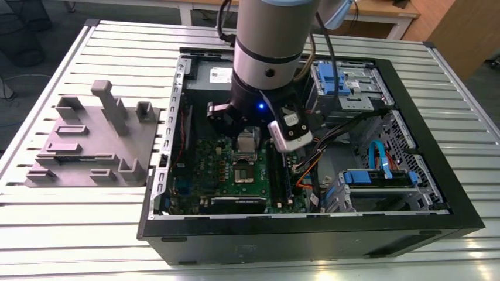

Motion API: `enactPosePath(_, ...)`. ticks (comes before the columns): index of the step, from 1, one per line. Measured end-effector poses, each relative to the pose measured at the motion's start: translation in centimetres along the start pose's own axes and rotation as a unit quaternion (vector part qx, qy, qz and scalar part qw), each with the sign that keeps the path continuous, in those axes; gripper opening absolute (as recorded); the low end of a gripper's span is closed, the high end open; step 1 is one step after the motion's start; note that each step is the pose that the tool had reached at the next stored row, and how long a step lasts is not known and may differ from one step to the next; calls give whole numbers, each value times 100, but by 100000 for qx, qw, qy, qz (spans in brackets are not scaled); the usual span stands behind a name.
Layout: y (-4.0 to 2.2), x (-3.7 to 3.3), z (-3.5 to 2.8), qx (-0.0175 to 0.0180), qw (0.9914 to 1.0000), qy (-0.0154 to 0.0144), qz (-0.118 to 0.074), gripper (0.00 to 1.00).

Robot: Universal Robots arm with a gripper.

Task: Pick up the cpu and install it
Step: 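Place the cpu into insertion slot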

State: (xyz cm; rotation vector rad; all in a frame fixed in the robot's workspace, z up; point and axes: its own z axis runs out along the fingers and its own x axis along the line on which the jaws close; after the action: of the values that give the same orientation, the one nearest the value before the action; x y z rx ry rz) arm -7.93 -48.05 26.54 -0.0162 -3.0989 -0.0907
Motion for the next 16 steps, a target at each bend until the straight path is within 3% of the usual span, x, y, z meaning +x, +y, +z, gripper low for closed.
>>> enactPosePath(9,-23,-68,73,-13,100000,15,260,47)
enactPosePath(16,-30,-76,195,-12,100000,12,283,47)
